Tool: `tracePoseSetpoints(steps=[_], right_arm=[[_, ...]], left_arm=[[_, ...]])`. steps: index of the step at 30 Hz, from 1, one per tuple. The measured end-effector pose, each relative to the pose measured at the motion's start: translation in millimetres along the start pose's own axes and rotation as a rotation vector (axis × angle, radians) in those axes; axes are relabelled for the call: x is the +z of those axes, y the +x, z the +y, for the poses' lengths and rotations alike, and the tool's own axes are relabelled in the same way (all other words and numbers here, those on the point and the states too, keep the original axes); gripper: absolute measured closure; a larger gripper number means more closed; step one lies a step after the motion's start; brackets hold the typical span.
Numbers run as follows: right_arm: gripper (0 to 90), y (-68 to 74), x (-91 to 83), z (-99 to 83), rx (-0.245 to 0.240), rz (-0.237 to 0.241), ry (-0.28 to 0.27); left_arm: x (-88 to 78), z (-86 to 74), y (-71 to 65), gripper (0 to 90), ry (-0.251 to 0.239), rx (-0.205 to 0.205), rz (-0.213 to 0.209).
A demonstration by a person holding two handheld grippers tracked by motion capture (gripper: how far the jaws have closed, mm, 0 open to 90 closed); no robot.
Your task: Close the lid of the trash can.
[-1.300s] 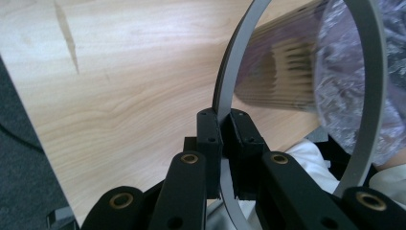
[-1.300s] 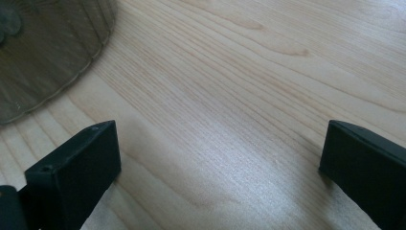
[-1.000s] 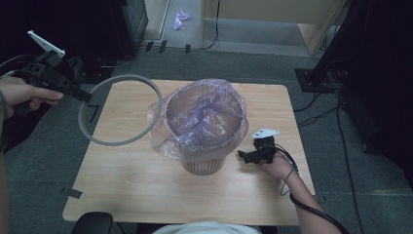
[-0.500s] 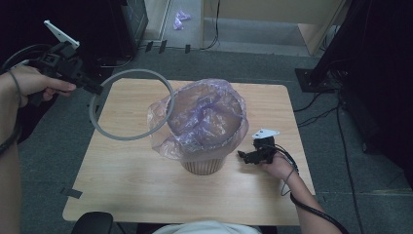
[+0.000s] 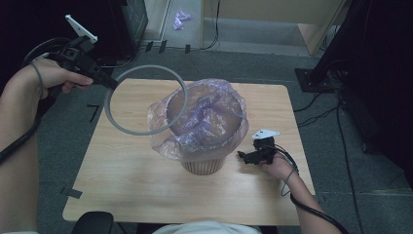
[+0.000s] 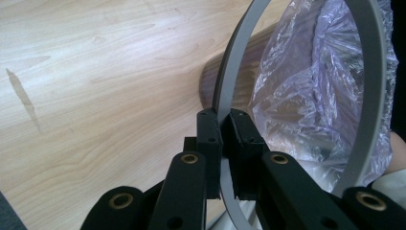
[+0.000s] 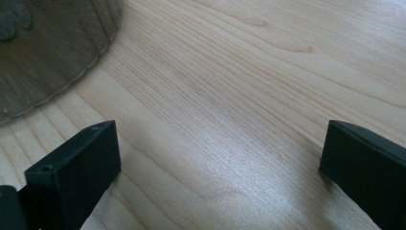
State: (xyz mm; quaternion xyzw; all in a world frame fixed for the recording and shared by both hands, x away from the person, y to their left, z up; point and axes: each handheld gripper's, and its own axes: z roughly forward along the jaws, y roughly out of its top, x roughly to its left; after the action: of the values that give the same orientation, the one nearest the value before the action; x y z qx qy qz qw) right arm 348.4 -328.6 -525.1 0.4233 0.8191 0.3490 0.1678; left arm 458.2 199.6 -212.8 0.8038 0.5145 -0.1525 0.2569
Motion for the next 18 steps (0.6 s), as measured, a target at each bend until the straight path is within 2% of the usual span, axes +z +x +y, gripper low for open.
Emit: tracePoseSetpoints(steps=[18], right_arm=[[0.1, 0.2, -0.2, -0.2, 0.002, 0.004, 0.000]], left_arm=[[24.2, 18.9, -20.3, 84.3, 0.043, 0.029, -0.014]])
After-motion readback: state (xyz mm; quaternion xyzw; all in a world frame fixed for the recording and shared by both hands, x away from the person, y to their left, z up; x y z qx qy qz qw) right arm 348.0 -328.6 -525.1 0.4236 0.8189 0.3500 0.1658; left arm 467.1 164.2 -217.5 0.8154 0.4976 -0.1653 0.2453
